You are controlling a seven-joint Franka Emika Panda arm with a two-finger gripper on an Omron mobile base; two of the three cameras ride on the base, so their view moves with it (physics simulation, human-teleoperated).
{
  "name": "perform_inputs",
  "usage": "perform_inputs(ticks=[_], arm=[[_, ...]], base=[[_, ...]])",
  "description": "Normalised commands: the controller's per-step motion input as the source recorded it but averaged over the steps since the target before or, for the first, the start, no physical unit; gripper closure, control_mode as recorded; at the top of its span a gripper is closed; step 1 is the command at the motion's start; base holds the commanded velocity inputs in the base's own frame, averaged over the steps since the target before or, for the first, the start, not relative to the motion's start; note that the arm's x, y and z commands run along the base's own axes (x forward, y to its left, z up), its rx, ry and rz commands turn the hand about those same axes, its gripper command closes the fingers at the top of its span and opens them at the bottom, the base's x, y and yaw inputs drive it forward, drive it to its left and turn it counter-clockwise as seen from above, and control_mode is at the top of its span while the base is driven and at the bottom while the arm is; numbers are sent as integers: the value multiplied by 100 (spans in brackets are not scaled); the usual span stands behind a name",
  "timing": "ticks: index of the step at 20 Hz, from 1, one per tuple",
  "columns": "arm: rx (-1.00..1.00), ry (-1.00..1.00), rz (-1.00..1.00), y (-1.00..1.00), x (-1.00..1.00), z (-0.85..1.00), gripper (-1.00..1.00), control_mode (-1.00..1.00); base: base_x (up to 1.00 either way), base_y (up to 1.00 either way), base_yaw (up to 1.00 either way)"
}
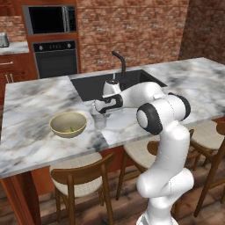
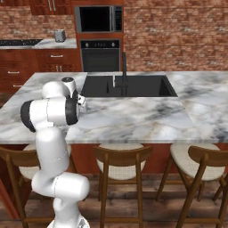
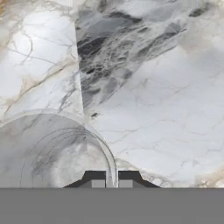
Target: There is a bowl on the dining counter. Grab a lemon wedge from the fridge and place it in the bowl. Then get the liquor bottle and glass cup from the cabinet and place them next to the bowl.
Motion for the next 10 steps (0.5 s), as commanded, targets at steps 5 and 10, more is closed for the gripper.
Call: perform_inputs(ticks=[5,10], arm=[[0,0,0,27,41,-22,100,-100],[0,0,0,25,37,-27,100,-100]], base=[[0,0,0],[0,0,0]])
